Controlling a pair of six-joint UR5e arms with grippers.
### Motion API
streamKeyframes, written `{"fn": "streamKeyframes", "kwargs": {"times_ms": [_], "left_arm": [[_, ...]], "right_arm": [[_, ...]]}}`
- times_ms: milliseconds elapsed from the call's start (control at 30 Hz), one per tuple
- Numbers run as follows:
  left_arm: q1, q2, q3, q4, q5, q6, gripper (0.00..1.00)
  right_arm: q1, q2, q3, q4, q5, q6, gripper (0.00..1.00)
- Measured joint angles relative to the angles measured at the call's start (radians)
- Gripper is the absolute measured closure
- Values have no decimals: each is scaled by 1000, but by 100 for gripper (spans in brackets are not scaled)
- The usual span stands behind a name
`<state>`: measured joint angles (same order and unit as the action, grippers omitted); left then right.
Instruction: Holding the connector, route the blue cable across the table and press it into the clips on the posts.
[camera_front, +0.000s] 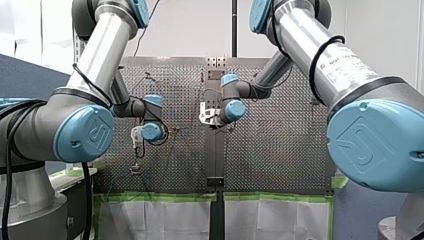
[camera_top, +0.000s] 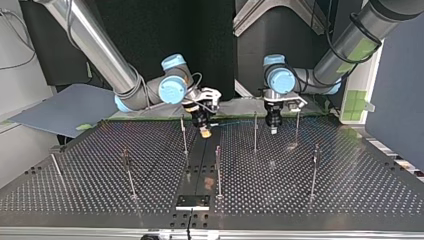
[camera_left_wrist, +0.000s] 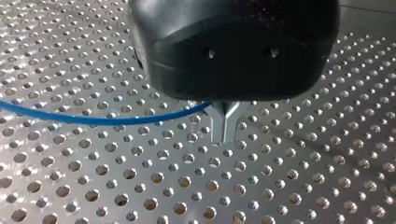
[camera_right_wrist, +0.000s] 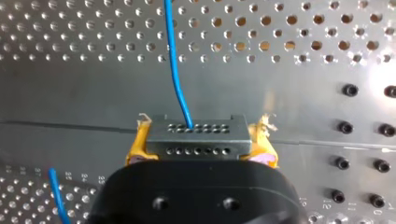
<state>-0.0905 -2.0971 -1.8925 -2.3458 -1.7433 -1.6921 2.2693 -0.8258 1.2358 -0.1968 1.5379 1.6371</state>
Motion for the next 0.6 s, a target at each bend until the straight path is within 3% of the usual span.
{"fn": "streamKeyframes", "kwargs": {"times_ms": [67,100,167,200,233,267,300,333,600], "left_arm": [[6,0,6,-7,0,-1,82],[9,0,10,-15,0,-1,82],[13,0,12,-26,-1,-1,51],[14,0,14,-35,-1,-1,51],[15,1,14,-42,-1,0,38],[15,1,15,-49,-1,1,17],[15,1,15,-59,-1,3,17],[15,1,15,-67,-1,4,3],[11,23,15,-141,-14,24,0]], "right_arm": [[-2,0,-1,0,-1,0,100],[-3,0,-2,0,-1,0,100],[-4,0,-3,-1,-2,0,100],[-5,0,-3,0,-2,0,100],[-6,0,-3,0,-2,0,100],[-6,0,-3,0,-2,0,100],[-7,0,-3,0,-2,0,100],[-8,0,-3,-1,-2,-1,100],[-9,0,-3,0,-5,-1,100]]}}
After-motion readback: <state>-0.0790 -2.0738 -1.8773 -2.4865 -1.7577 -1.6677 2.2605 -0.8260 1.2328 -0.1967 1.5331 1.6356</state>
